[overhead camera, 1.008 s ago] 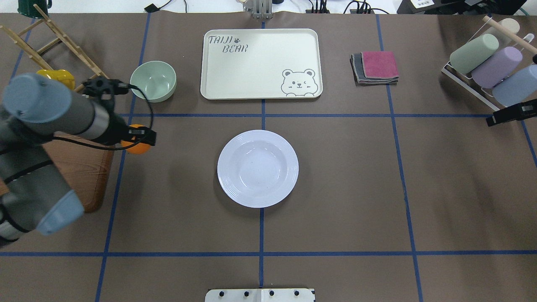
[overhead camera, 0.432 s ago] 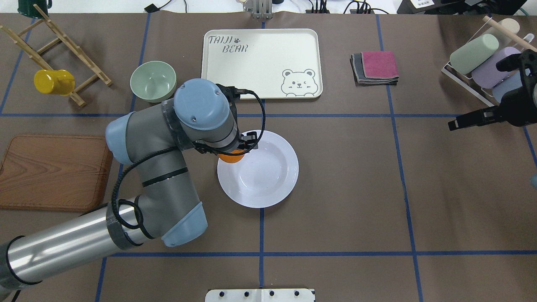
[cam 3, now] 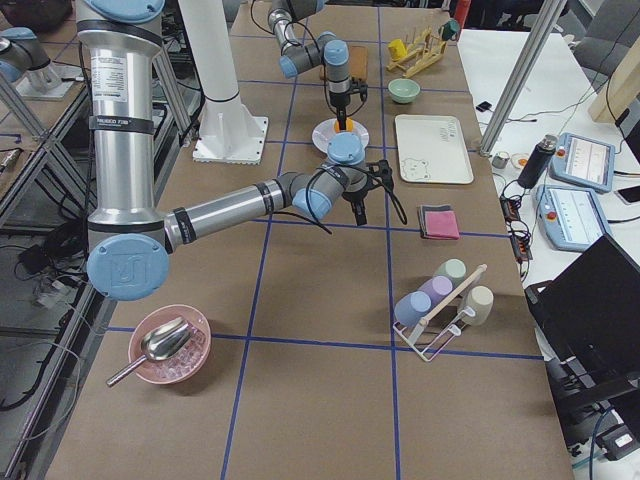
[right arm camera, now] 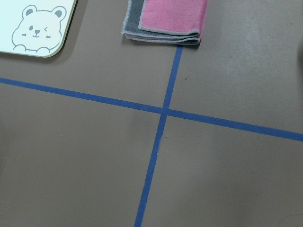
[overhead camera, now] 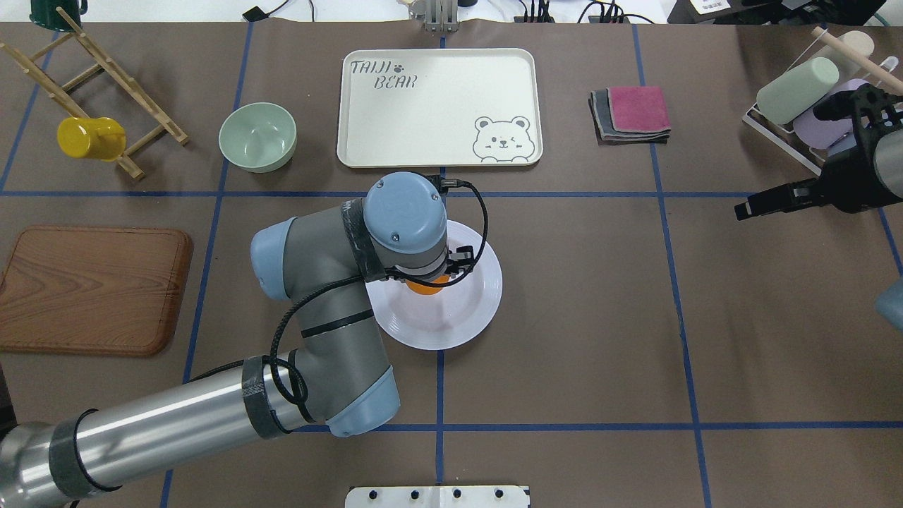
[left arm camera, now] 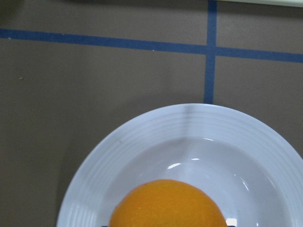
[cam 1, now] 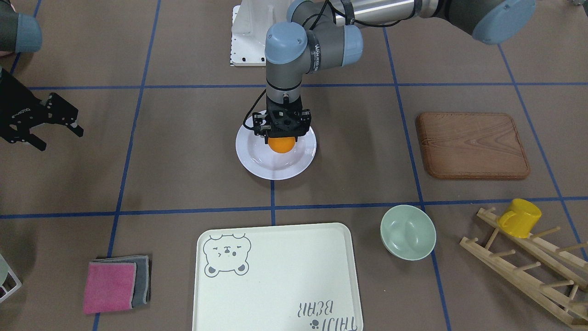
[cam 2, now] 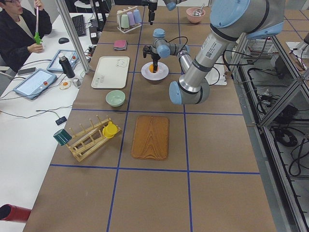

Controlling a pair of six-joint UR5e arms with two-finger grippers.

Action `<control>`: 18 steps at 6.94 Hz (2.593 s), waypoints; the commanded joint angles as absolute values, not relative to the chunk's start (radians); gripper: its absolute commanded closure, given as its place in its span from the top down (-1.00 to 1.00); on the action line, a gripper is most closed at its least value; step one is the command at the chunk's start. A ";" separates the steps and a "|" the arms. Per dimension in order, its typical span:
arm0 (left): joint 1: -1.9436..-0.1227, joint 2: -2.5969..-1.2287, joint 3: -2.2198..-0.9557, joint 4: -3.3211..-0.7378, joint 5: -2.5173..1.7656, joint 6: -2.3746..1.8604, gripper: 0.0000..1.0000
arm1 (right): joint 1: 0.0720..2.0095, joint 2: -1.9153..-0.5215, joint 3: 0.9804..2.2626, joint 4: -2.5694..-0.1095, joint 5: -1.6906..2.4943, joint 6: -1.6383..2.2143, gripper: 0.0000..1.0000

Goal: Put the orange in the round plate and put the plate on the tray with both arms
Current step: 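Carry the orange with the left gripper onto the plate while the right arm moves in, then release the orange and withdraw the left gripper while the right gripper approaches the plate, then lower the right gripper to the plate rim nearest the robot and grasp it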

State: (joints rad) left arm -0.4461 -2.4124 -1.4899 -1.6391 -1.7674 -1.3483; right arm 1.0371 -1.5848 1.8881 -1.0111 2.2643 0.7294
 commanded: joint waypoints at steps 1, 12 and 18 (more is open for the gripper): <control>-0.434 -2.421 -1.436 -1.692 -1.761 -1.353 0.59 | 1.023 -1.572 1.888 -1.011 2.264 0.732 1.00; -1.042 -1.714 -2.111 -1.378 -2.113 -0.287 0.98 | 0.465 -1.517 2.045 -0.715 1.464 1.892 0.98; -1.597 -1.574 -1.812 -1.388 -2.295 0.318 0.98 | 0.068 -1.439 1.999 -0.713 0.930 2.129 0.95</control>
State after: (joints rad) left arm -1.5435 -1.5789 -1.8471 -1.3889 -2.2670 0.2917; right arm 0.1215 -1.4650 2.0245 -0.7145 1.0012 2.0797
